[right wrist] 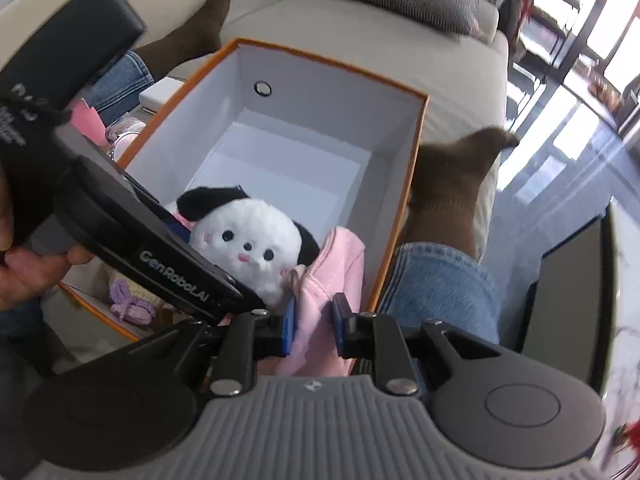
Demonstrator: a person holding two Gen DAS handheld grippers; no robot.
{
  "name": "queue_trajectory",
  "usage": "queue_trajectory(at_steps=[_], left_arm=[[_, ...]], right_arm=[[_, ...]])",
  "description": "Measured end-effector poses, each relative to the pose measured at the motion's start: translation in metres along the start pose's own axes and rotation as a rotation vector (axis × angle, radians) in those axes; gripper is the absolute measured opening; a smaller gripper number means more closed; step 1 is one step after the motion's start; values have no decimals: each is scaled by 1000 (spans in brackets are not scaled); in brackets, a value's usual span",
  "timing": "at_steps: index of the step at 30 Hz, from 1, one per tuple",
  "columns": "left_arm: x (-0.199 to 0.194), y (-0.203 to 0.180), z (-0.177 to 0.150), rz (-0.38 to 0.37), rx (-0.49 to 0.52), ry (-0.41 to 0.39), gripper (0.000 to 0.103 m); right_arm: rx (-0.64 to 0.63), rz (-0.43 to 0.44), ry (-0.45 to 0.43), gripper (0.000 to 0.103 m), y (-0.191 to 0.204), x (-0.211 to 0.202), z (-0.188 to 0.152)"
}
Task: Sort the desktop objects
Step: 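Carry the puppy plush and pink pouch over the orange box and lower them in with both grippers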
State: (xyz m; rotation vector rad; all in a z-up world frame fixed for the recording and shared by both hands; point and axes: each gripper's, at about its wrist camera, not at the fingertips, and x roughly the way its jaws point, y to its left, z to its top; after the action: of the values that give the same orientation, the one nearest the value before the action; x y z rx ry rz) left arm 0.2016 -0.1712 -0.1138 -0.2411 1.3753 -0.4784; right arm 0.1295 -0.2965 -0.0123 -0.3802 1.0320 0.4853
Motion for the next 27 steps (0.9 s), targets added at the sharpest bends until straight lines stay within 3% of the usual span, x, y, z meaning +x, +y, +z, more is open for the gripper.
queue_trajectory(at_steps=[7, 9, 13, 17, 27], left_arm=[[11, -4, -3, 0, 8, 12, 68], [12, -6, -3, -2, 9, 19, 68], [17, -13, -4, 12, 26, 12, 68], [17, -12, -8, 13, 37, 5, 68], [5, -10, -15, -27, 143, -22, 73]], right_arm=[[-10, 38, 90, 24, 1, 22, -11], [-12, 44, 81, 33, 1, 16, -12], [-62, 34, 63, 31, 0, 2, -10], [-113, 4, 72, 16, 4, 4, -11], [-52, 12, -3, 17, -13, 3, 16]])
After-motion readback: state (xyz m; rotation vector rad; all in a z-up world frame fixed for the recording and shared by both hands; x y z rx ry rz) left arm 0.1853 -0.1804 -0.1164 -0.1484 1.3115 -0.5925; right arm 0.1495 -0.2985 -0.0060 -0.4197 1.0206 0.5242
